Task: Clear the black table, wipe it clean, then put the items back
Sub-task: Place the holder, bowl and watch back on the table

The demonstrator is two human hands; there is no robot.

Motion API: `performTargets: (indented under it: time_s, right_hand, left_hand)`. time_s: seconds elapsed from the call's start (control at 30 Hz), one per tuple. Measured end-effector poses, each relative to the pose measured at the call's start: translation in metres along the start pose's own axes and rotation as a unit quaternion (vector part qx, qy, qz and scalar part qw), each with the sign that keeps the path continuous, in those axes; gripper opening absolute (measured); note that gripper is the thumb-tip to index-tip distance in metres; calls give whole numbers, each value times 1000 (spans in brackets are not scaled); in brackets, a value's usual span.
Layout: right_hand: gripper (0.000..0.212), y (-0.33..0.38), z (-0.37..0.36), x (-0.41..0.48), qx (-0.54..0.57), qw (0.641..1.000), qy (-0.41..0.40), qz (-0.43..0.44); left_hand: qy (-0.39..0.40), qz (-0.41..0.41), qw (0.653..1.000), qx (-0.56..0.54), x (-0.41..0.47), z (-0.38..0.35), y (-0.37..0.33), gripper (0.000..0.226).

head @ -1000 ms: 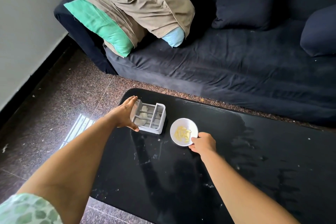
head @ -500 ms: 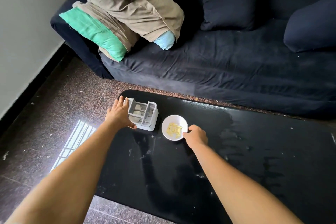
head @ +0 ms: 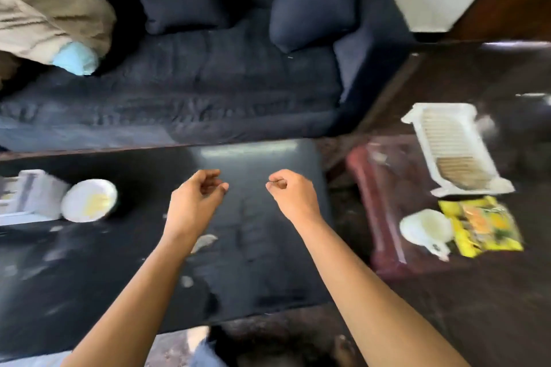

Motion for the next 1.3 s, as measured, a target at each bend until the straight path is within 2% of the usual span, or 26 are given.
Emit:
performTargets:
  time_s: [0.1,0.23,0.37,0.47,0.53,0.67,0.87,0.97,1.13,1.3]
  right_hand:
    - [18,-74,93,-25,-22,999,-38,-13]
    - [18,-170,201,-54,-89,992,-76,-42]
    - [25,-246,265,-74,-144,979,-116,-88]
    - [26,-282,272,-76,-228,966,-67,-102]
    - [26,-299,261,-74,-270,958,-11,-93]
    - [26,-311,235,-67,-312,949,8,-50]
    - [30,-304,222,-55,-324,944,10,-58]
    - [39,-285,216,-49,-254,965,-1,-62]
    - [23,-221,182,-36,-104,994,-12,-29]
    - [18,-152,116,-25,-45,999,20,-6]
  left_hand:
    - [78,-40,996,-11,-47,-102,-49,30]
    - [213,-105,971,25,-95,-231,-100,48]
    - [304,-153,929,143,-123,-336,-131,92]
    - [325,-163,902,233,-129,-387,-133,114]
    - [298,-175,897,277,-123,-404,-130,112]
    - [265,-207,903,265,-111,-406,-131,84]
    - [226,-206,928,215,-103,-374,-118,71]
    - [196,-199,943,181,-97,-340,-109,68]
    - [131,-158,968,147,-79,-253,-76,70]
    - [72,-105,980,154,-49,-148,-22,72]
Point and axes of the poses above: each hand's wrist, its own x-axis towards the middle knuckle, its own z-axis out of the back of the hand, y = z × x, the point moved 1 cm from there along x, towards the middle knuckle, and after that the axes turned 11 degrees about z, right-handed, at the moved point
